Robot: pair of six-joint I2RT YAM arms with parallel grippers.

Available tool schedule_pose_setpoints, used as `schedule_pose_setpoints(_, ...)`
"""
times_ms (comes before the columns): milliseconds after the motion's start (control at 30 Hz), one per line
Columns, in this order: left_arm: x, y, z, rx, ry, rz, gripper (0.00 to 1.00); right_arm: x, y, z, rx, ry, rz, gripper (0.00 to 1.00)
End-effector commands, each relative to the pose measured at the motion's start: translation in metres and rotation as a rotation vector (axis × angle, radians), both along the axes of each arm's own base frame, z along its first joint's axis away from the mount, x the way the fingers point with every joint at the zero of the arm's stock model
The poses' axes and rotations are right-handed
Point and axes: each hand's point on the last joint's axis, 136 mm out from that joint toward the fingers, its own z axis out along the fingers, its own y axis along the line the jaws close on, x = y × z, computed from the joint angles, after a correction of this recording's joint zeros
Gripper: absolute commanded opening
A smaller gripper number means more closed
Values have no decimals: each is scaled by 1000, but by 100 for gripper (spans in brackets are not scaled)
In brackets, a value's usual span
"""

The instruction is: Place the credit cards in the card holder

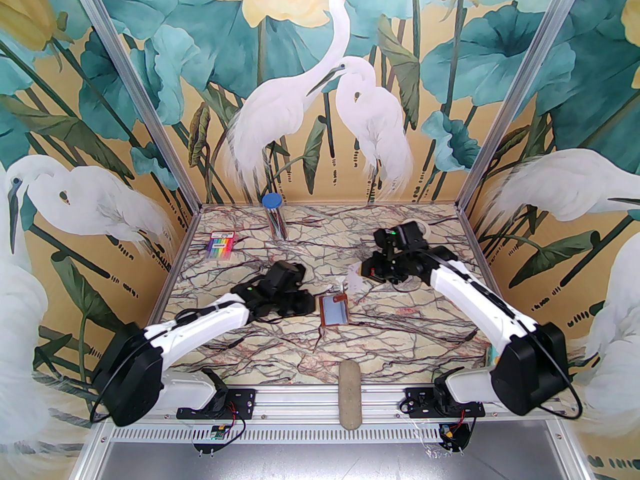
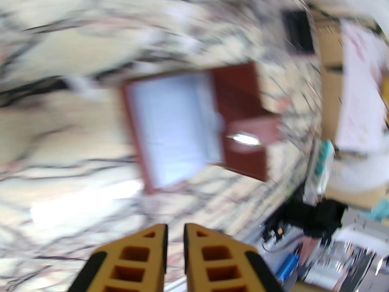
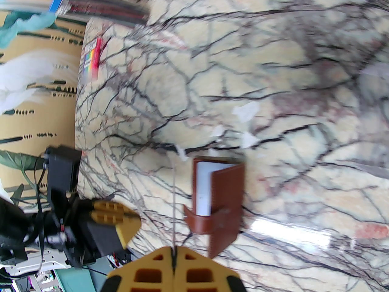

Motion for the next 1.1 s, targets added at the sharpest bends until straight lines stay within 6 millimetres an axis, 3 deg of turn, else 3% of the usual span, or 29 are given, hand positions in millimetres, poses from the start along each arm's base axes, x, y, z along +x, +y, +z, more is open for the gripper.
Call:
schedule_pose_setpoints(0,3,27,-8,35,5,98,18,5,27,3,-11,-16,17,0)
schedule_pose_setpoints(267,6,46,-19,31,10,156,18,-8,97,-39,-138,36,147,0)
schedule_pose_setpoints(433,6,43,-20,17,10,147,18,-6,109,-71,-171,89,167,0)
schedule_pose_setpoints(567,6,40,-18,2,9,133,18,-9,100,-89,-225,106,171,0)
schedule_pose_setpoints(767,8,31,-19,-33,21,109,18,-11,76,-97,-304,106,152,0)
schedule_pose_setpoints(1067,7,-22,-14,-125,12,-21,17,-11,49,-96,-326,107,121,0)
